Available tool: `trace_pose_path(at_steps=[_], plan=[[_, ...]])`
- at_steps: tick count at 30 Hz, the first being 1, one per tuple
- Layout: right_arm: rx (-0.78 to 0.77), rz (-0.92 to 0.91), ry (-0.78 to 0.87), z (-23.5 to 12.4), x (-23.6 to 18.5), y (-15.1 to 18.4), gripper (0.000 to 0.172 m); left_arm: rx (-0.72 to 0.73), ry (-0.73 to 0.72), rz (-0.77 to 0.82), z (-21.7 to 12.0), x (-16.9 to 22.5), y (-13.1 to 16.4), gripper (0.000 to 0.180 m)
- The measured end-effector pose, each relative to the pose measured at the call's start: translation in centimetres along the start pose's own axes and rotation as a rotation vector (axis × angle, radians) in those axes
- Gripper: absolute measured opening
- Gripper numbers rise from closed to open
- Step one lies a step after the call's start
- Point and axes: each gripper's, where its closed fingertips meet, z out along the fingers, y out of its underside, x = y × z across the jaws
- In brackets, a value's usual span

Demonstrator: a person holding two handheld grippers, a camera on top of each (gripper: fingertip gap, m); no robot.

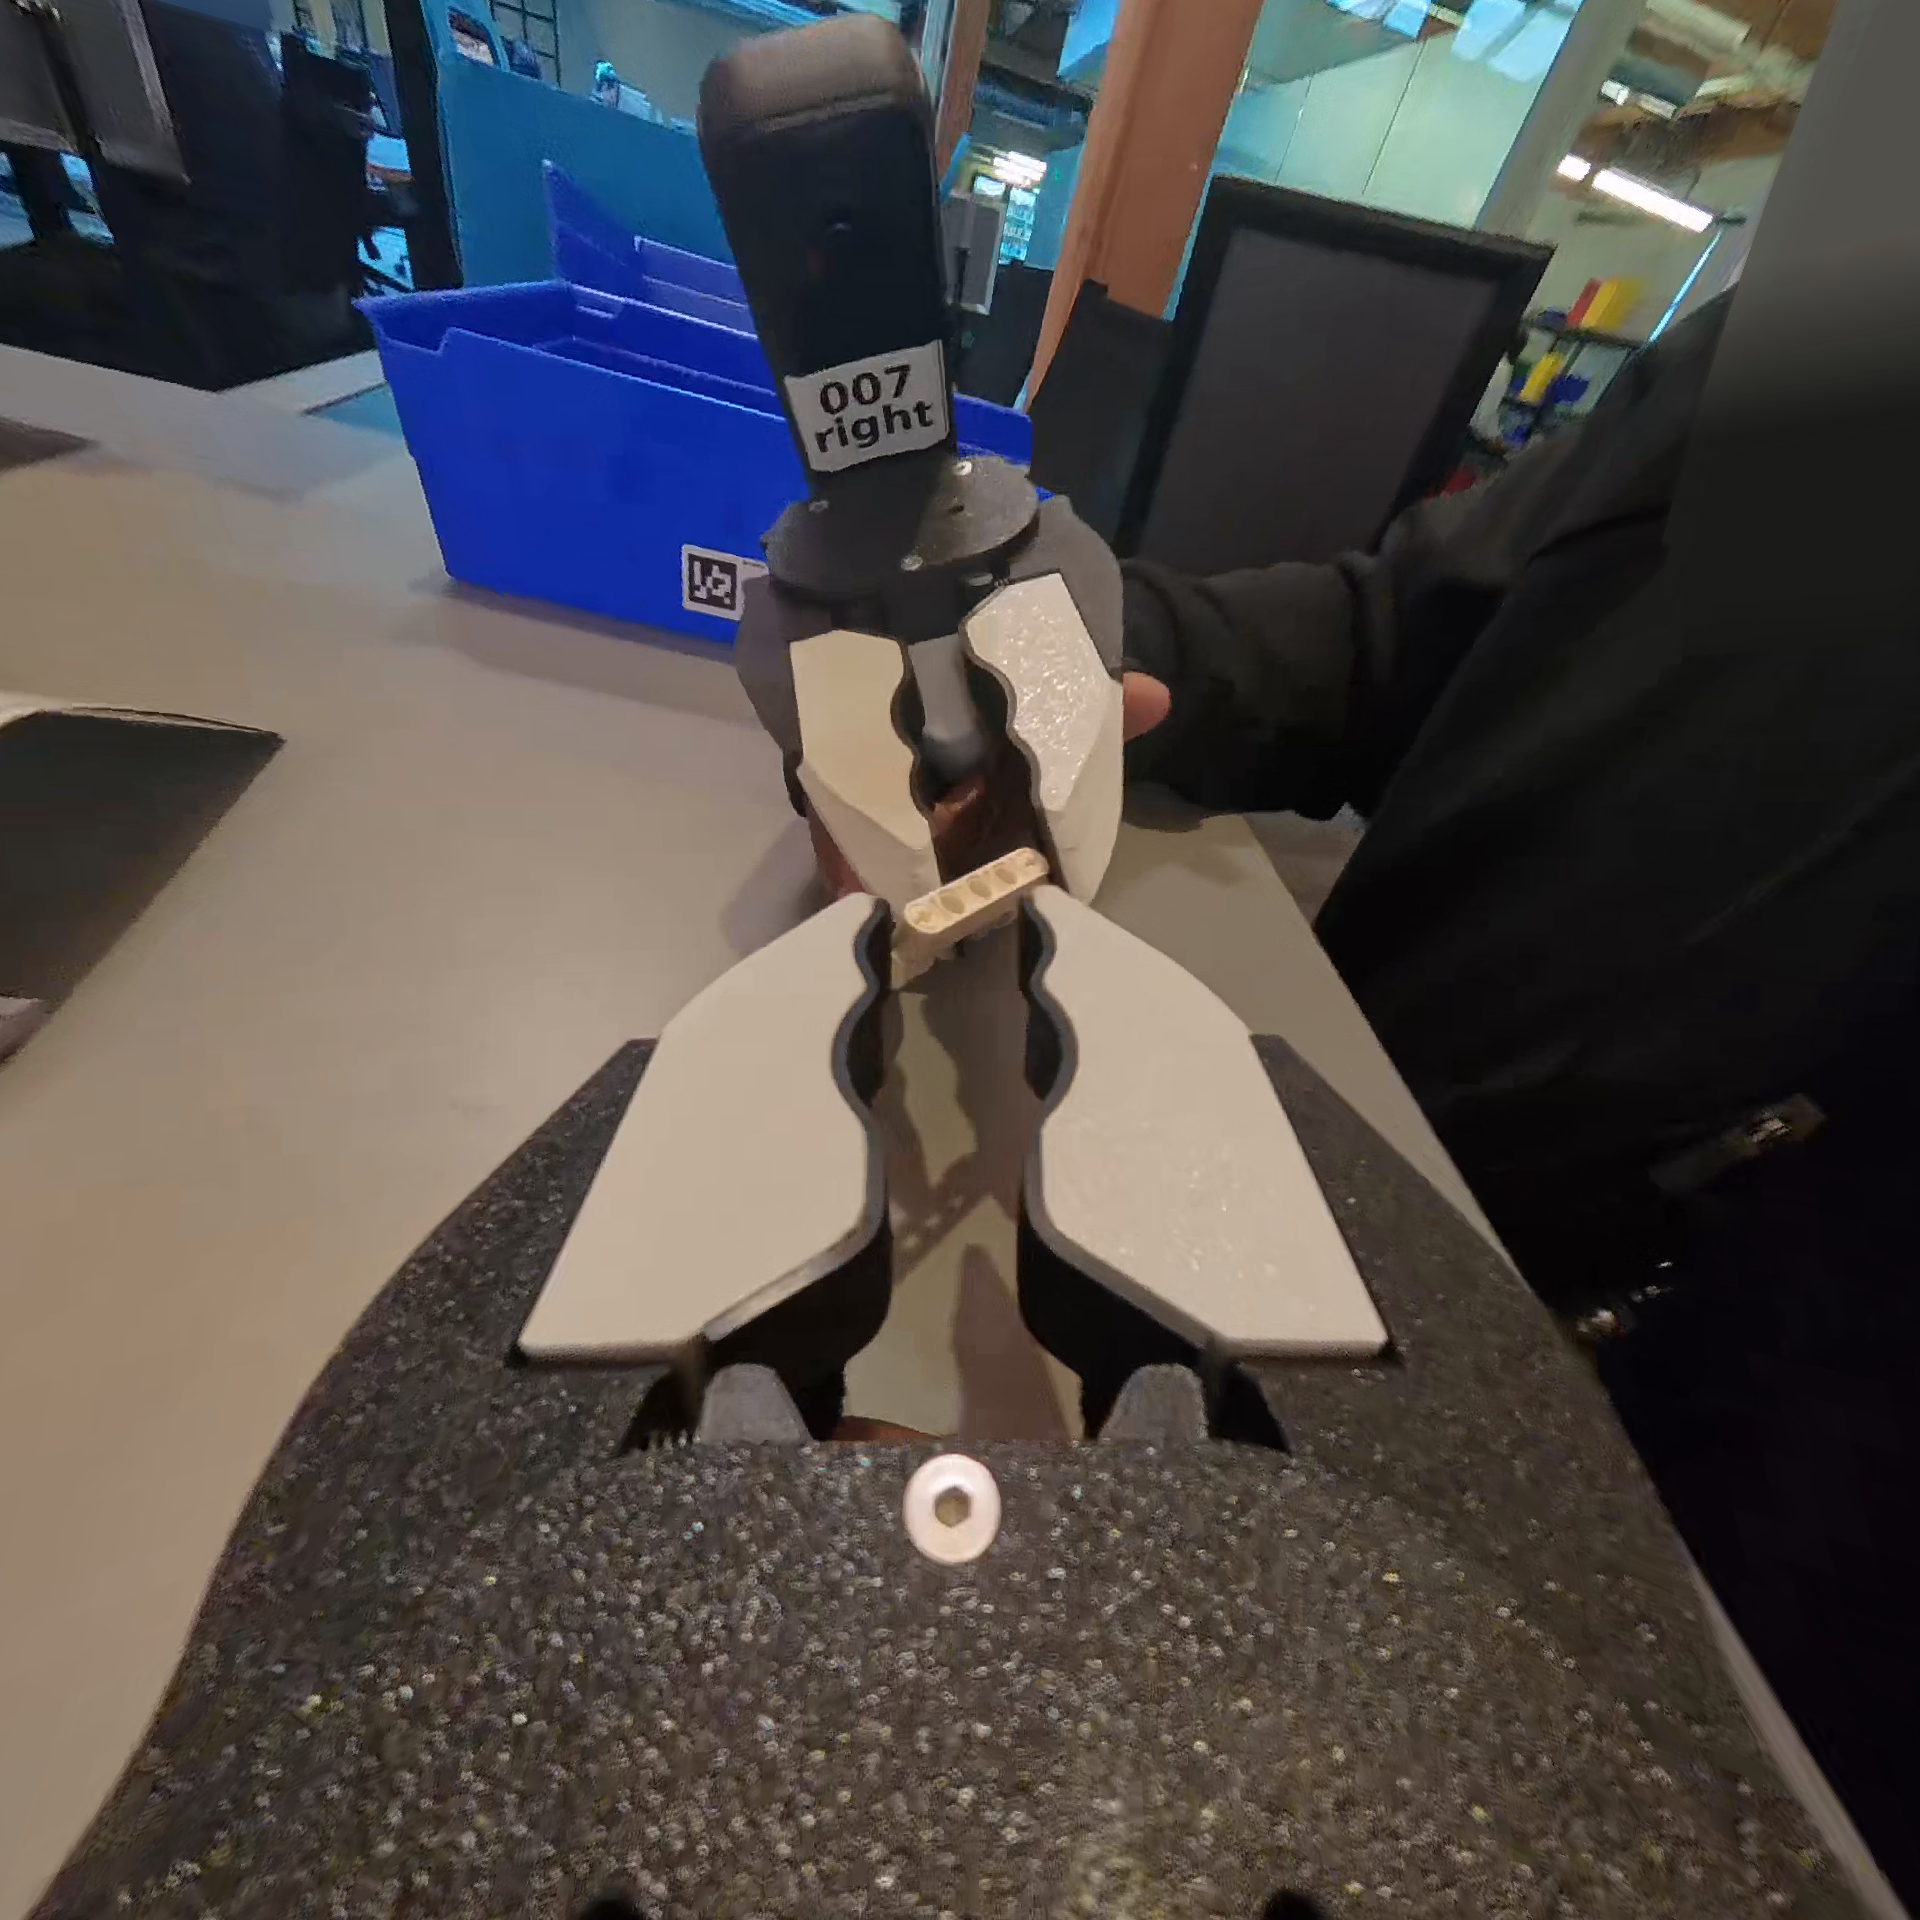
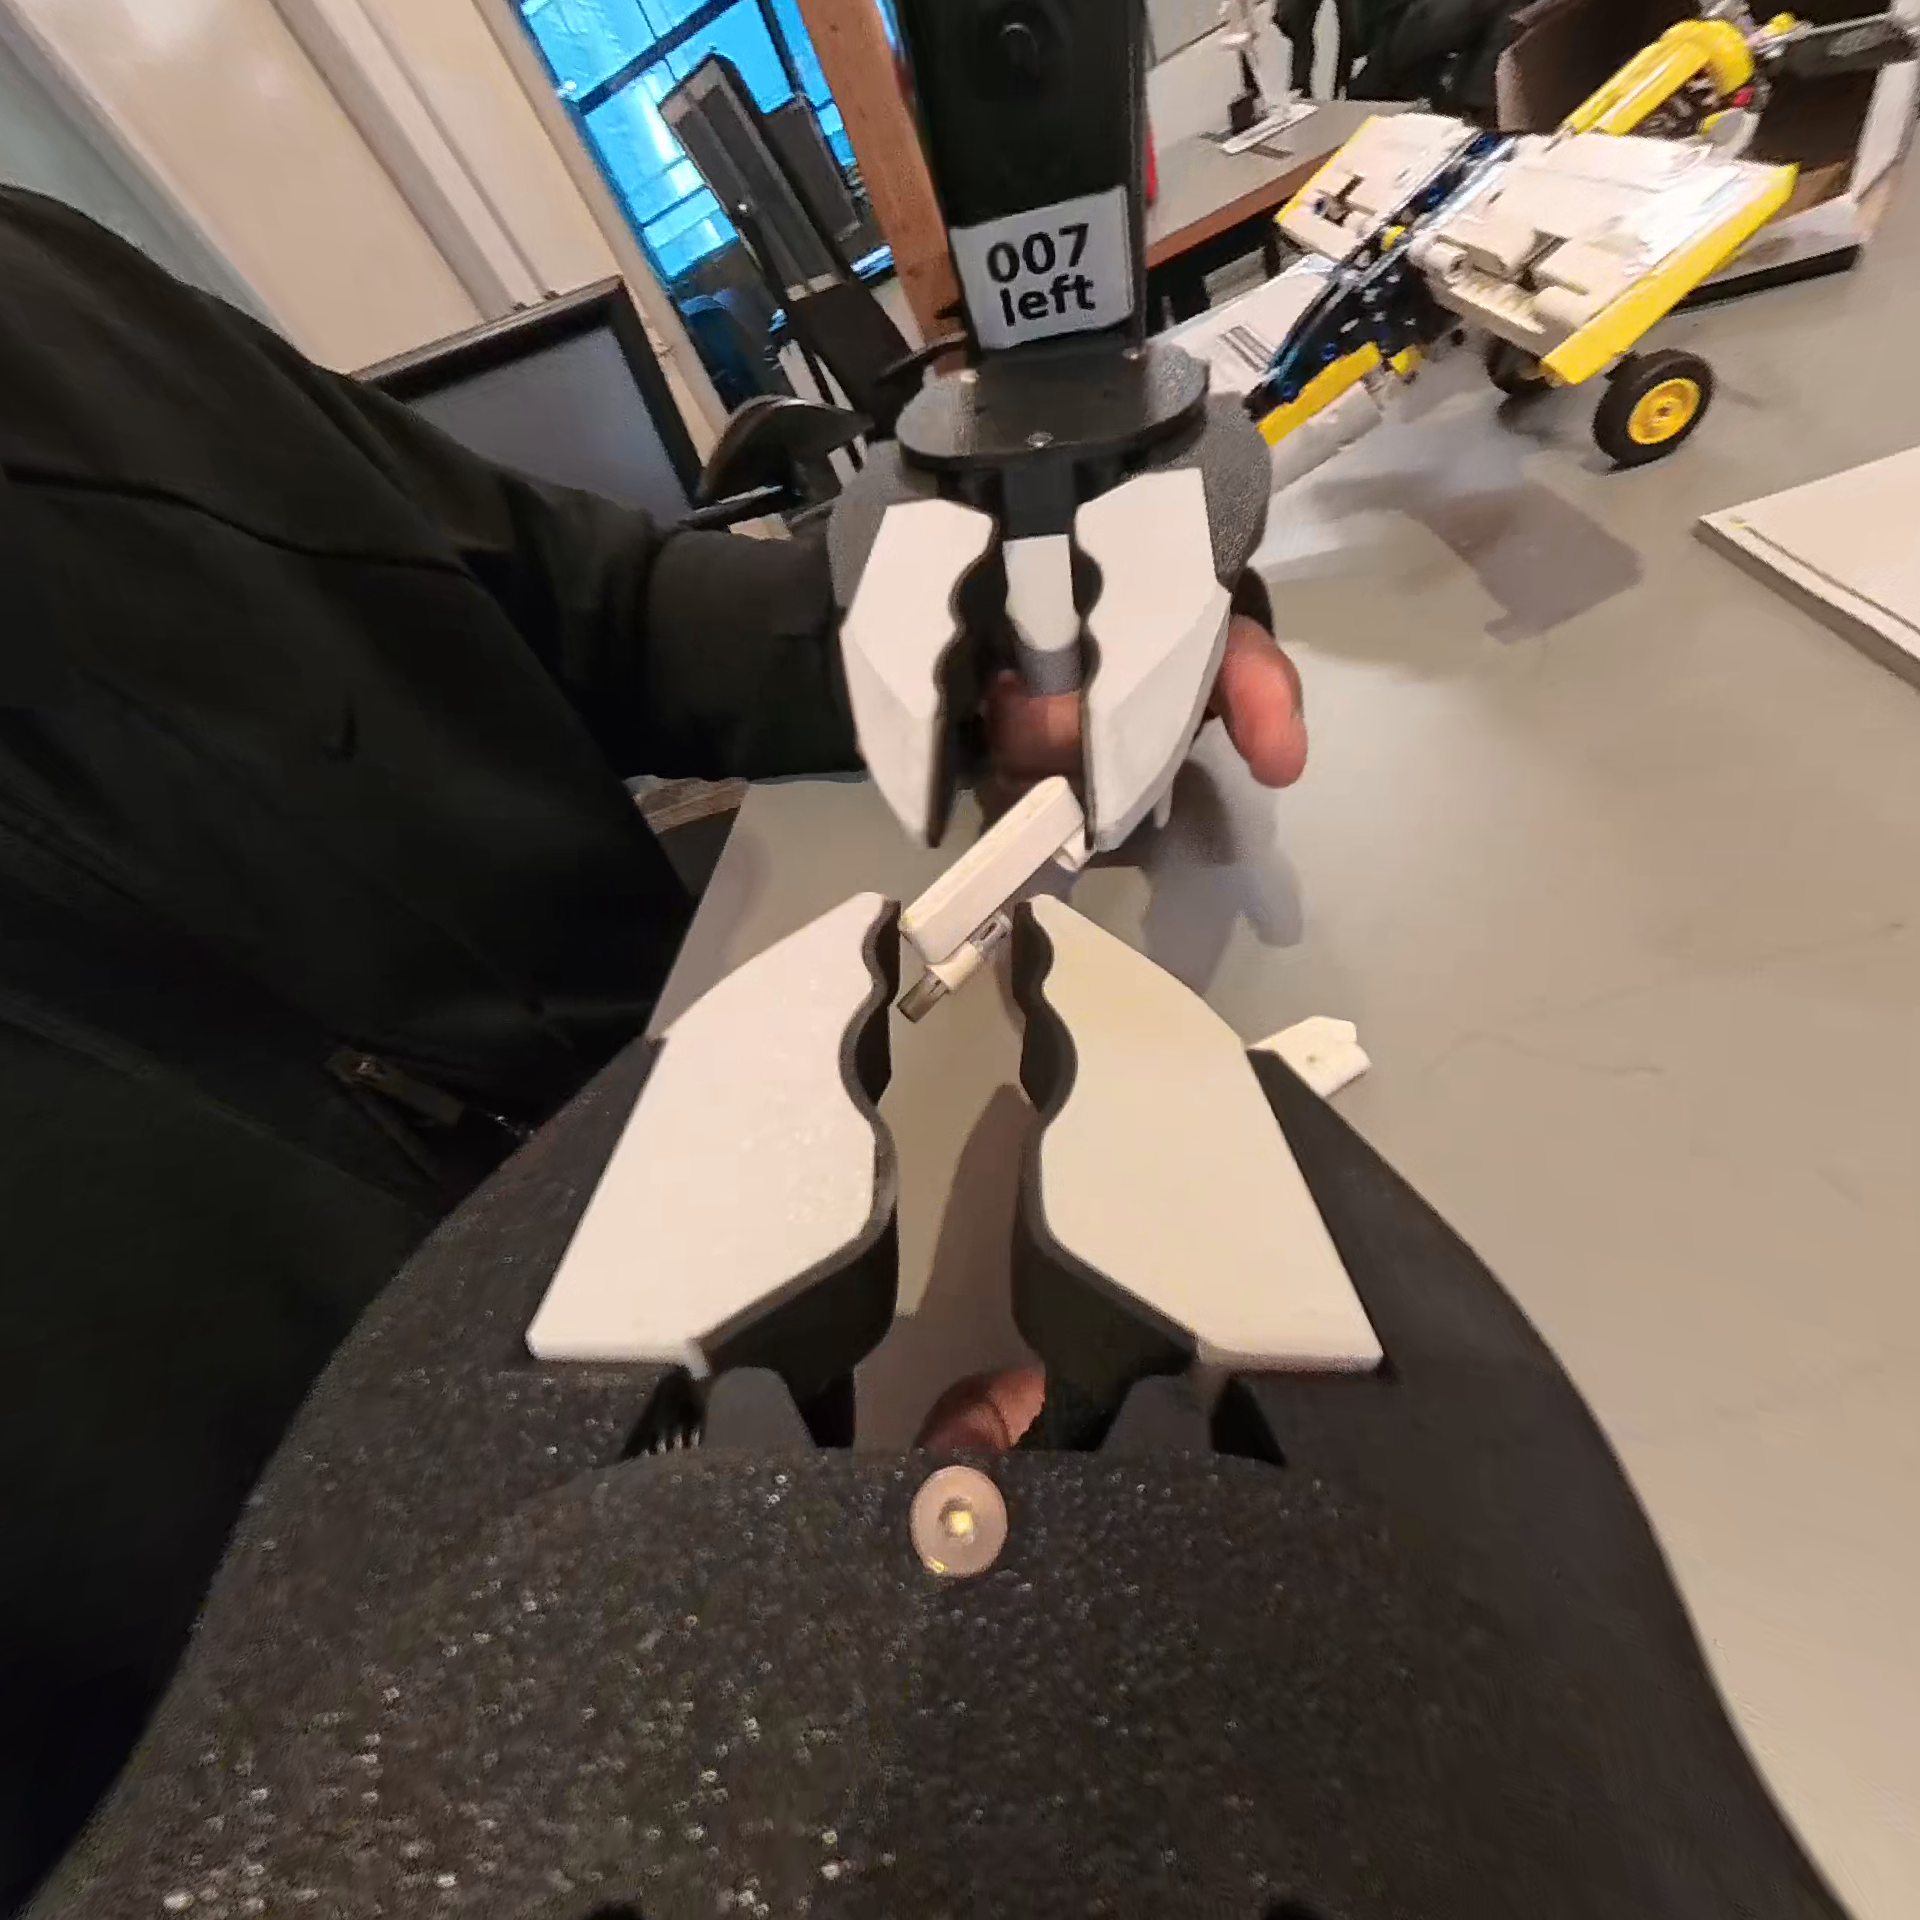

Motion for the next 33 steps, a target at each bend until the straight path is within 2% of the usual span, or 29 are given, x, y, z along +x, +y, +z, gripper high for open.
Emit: trace_pose_path(at_steps=[1, 5, 9, 13, 17, 22, 26, 30, 33], plan=[[-0.003, 0.002, -0.009, 0.0, -0.1, 0.0, 0.02, -0.011, -0.014, 0.016, 0.0, -0.1, 0.1, 0.017], [0.01, 0.023, -0.006, -0.3, 0.1, -0.1, 0.02, -0.054, -0.012, 0.036, -0.1, -0.1, 0.6, 0.014], [-0.024, 0.044, 0.061, -0.7, 1.4, 0.3, 0.018, -0.144, -0.034, 0.004, 0.3, -0.7, 1.8, 0.01], [-0.143, -0.018, 0.192, -1.1, 3.1, 1.8, 0.016, -0.229, -0.056, -0.147, 0.7, -2.0, 2.9, 0.01], [-0.279, -0.137, 0.355, -2.0, 5.3, 3.1, 0.025, -0.407, -0.05, -0.239, 0.6, -2.8, 5.0, 0.01], [-0.367, -0.191, 0.341, -1.1, 5.1, 3.8, 0.024, -0.529, -0.006, -0.253, 1.2, -2.7, 5.6, 0.01], [-0.465, -0.218, 0.368, -0.9, 5.4, 4.6, 0.009, -0.526, -0.033, -0.282, 1.5, -3.4, 5.4, 0.01], [-0.456, -0.086, 0.404, -1.0, 6.5, 4.6, 0.008, -0.462, -0.137, -0.323, 1.2, -5.1, 5.0, 0.012], [-0.436, 0.081, 0.423, -1.2, 7.5, 4.9, 0.008, -0.469, -0.273, -0.294, 0.2, -6.1, 5.2, 0.022]])
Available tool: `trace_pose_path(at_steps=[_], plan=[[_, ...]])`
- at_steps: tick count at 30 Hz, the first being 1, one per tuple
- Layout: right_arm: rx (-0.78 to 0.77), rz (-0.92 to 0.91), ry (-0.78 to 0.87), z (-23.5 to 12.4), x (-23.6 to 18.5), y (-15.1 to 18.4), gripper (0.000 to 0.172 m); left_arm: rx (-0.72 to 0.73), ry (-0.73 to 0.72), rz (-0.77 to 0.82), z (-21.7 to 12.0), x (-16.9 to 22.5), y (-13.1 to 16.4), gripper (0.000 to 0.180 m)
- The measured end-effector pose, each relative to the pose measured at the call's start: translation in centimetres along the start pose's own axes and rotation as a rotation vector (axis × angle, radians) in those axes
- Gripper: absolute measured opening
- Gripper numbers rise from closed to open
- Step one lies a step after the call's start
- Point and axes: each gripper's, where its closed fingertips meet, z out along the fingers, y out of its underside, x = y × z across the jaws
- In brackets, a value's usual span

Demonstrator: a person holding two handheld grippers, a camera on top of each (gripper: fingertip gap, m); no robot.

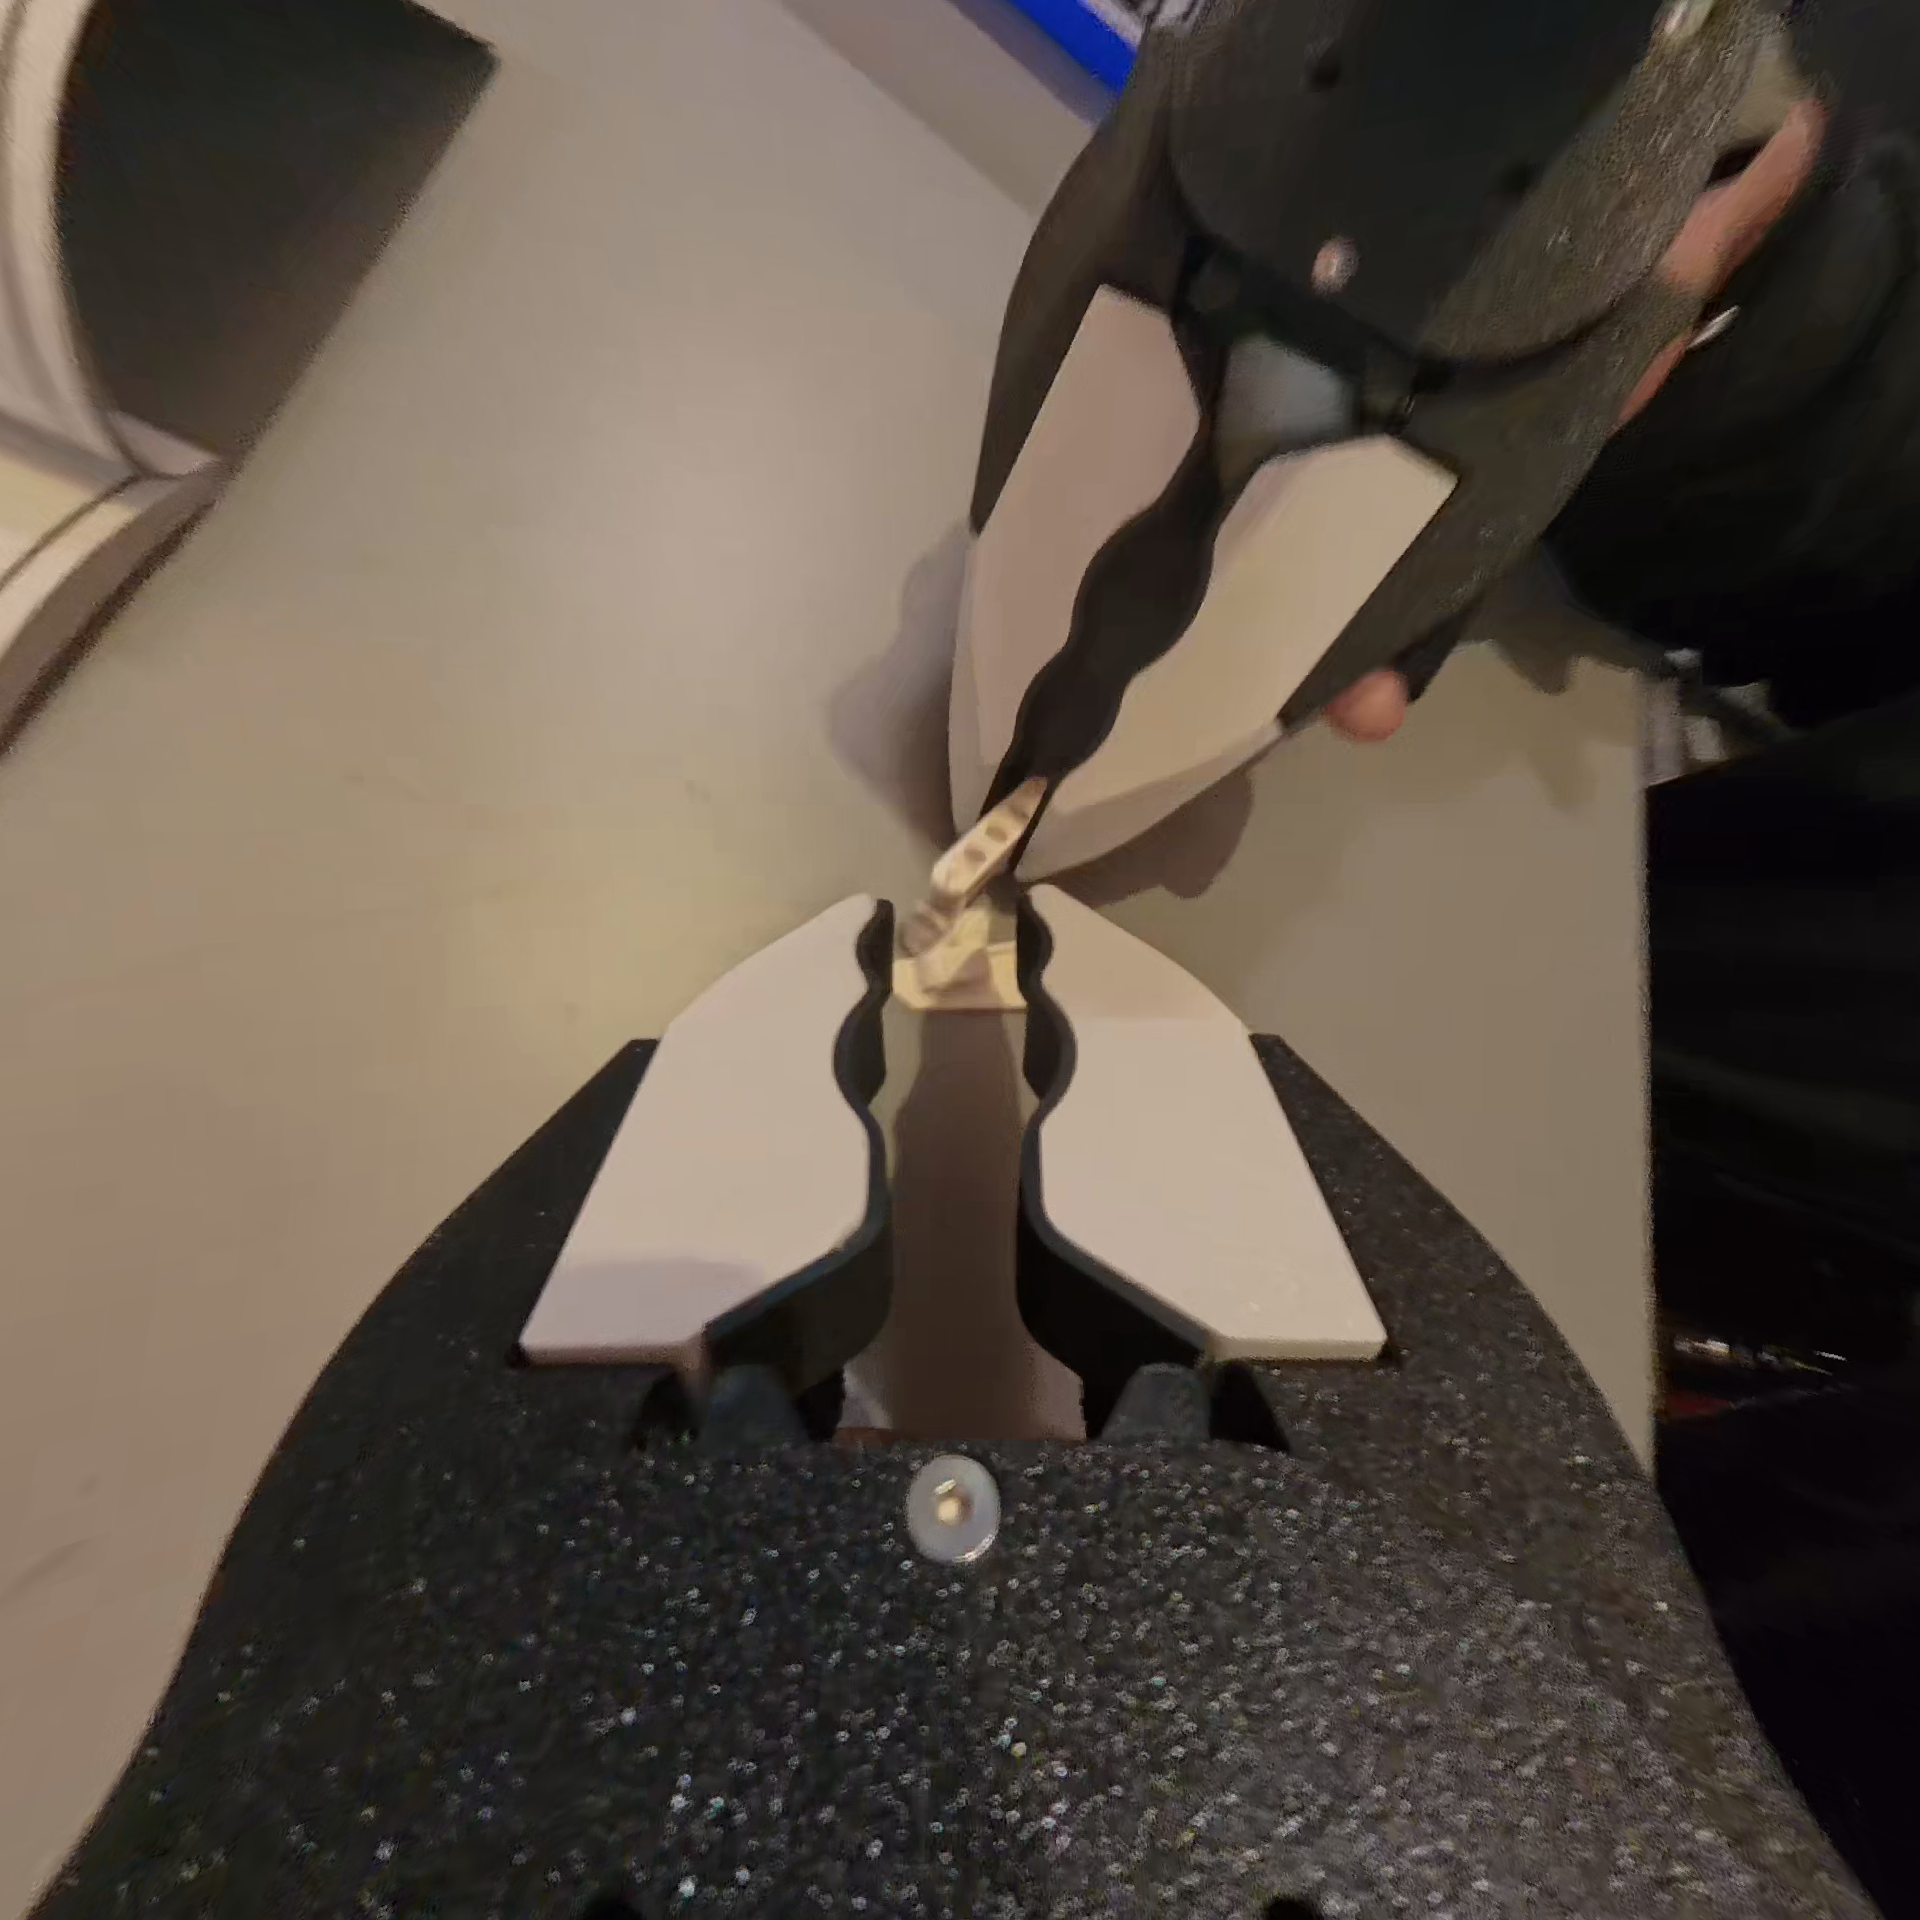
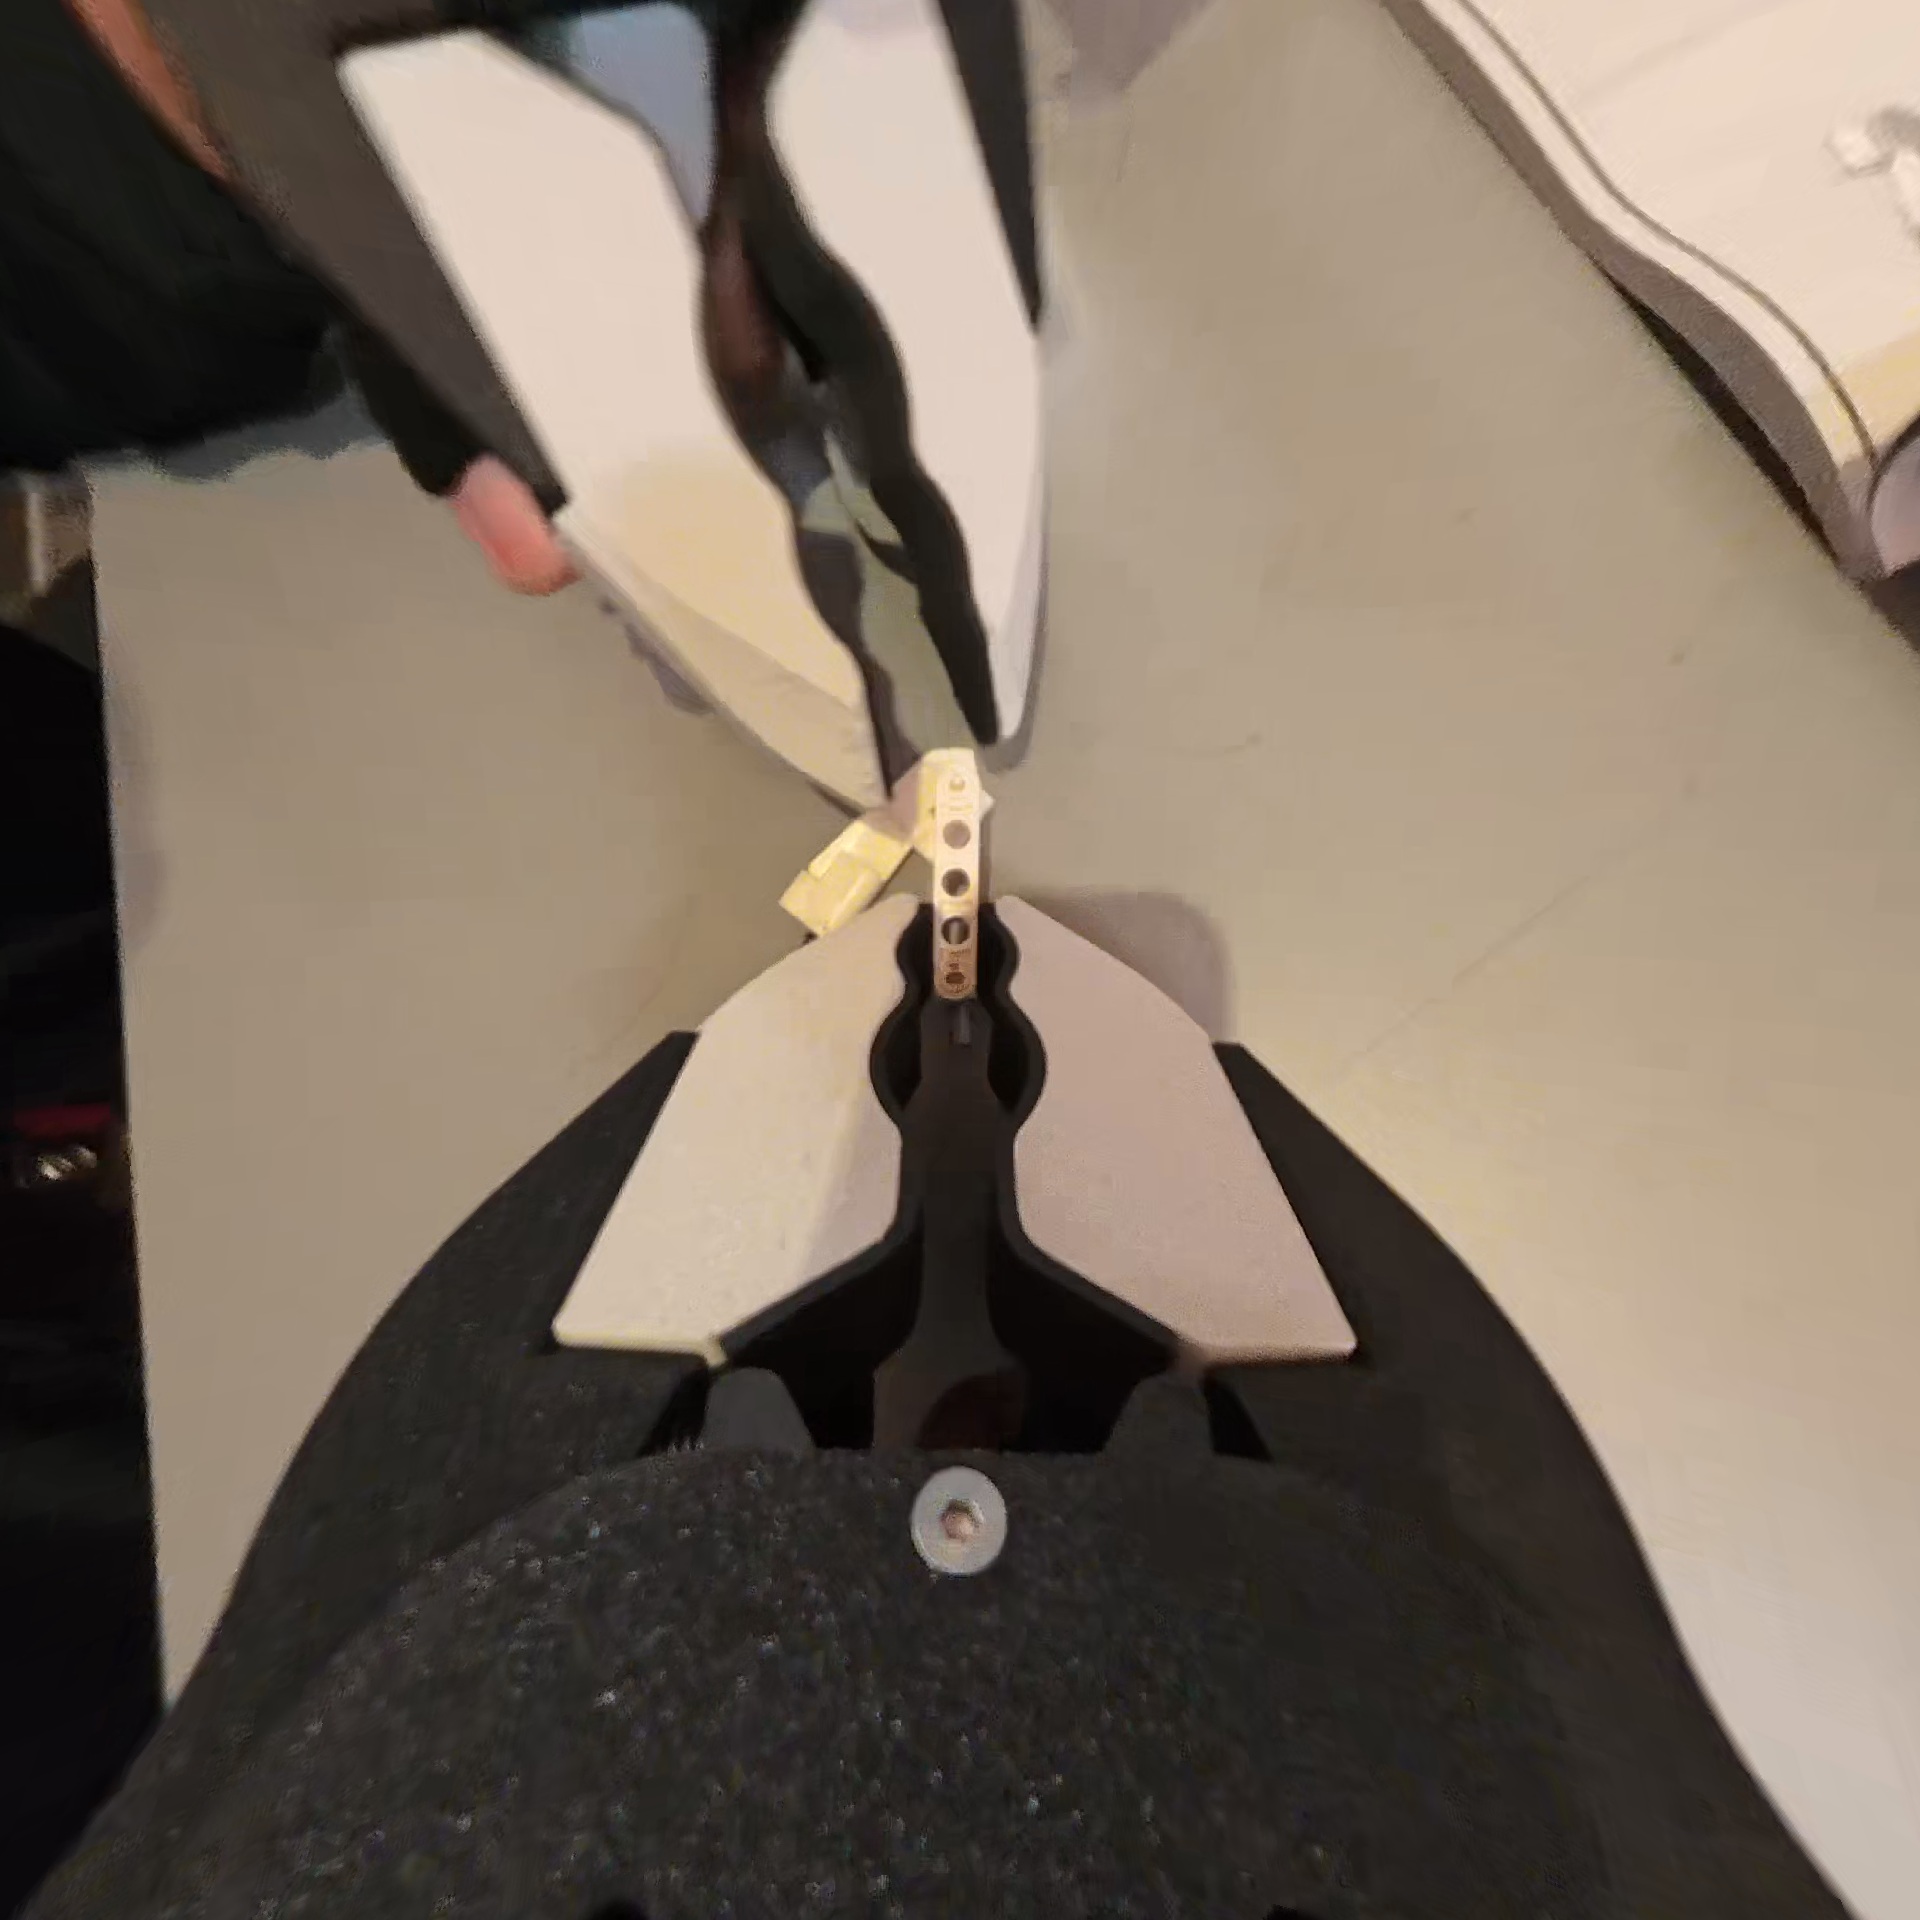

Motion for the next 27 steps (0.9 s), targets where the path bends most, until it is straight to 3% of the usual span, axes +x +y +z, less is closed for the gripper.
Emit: trace_pose_path(at_steps=[4, 7, 11, 16, 22, 27], plan=[[0.034, 0.115, 0.045, -0.4, 1.4, -0.3, 0.008, -0.058, -0.189, 0.118, -0.4, -0.9, 1.9, 0.037], [0.041, 0.129, 0.071, -0.5, 1.8, -0.3, 0.011, -0.052, -0.248, 0.177, -0.2, -0.9, 2.4, 0.039], [0.031, 0.109, 0.16, -0.8, 2.8, -0.1, 0.024, -0.033, -0.256, 0.184, -0.2, -0.8, 2.5, 0.038], [0.022, 0.064, 0.237, -1.2, 3.9, 0.1, 0.019, -0.032, -0.253, 0.184, -0.1, -0.8, 2.5, 0.037], [0.009, 0.064, 0.152, -0.9, 2.6, 0.3, 0.018, -0.04, -0.24, 0.177, 0.2, 0.0, 2.6, 0.036], [-0.041, -0.042, 0.105, -0.2, 0.3, 0.7, 0.019, -0.041, -0.263, 0.215, 0.4, 0.1, 2.5, 0.035]])
